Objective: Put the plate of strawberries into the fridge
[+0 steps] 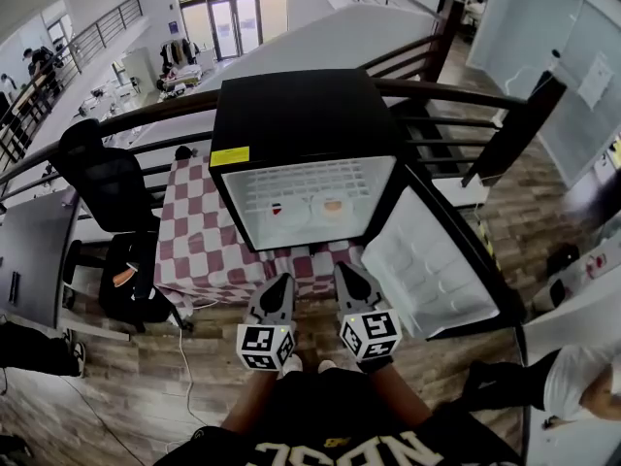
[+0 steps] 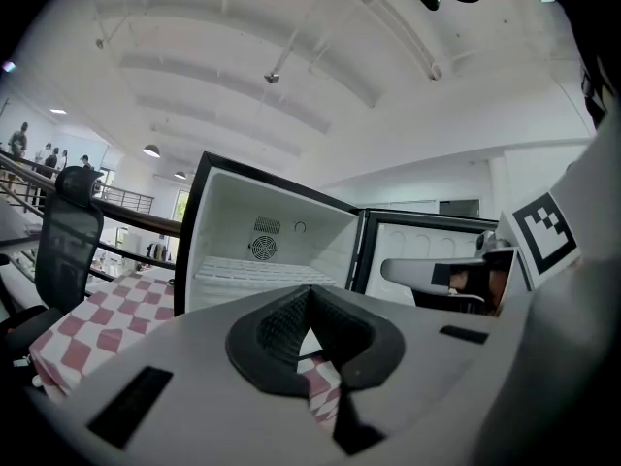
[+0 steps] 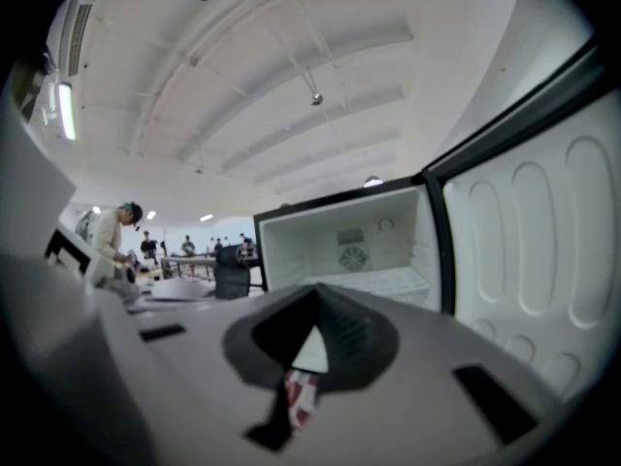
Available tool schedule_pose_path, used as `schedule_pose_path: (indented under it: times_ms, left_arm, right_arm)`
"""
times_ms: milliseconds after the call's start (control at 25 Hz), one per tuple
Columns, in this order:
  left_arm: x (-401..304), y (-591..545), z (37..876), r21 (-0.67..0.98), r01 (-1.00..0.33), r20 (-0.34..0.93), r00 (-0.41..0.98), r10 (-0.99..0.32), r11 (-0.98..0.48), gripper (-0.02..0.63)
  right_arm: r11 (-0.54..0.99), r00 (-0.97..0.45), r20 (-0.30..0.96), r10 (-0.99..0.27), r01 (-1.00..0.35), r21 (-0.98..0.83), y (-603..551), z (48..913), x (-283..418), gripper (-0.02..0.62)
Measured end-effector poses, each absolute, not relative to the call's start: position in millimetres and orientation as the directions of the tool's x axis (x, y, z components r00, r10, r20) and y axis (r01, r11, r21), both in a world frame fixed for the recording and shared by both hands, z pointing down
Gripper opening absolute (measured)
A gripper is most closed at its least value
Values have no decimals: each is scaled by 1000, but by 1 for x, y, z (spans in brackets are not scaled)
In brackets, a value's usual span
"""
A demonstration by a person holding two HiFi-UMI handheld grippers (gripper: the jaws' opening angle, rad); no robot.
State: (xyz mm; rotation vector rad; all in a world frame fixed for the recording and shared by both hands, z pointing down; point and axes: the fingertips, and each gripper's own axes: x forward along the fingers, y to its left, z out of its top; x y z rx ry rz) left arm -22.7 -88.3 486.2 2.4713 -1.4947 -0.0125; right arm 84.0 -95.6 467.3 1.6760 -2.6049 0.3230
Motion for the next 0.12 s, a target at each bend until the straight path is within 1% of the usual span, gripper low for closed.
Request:
schedule_pose_path:
  times_ms: [120]
  left_arm:
    - [-10,-83,484,229,-860,131,492,-861,-456,20]
  right_arm:
    - [414,-434,115,-894,-896,-163,-94,453,93,20]
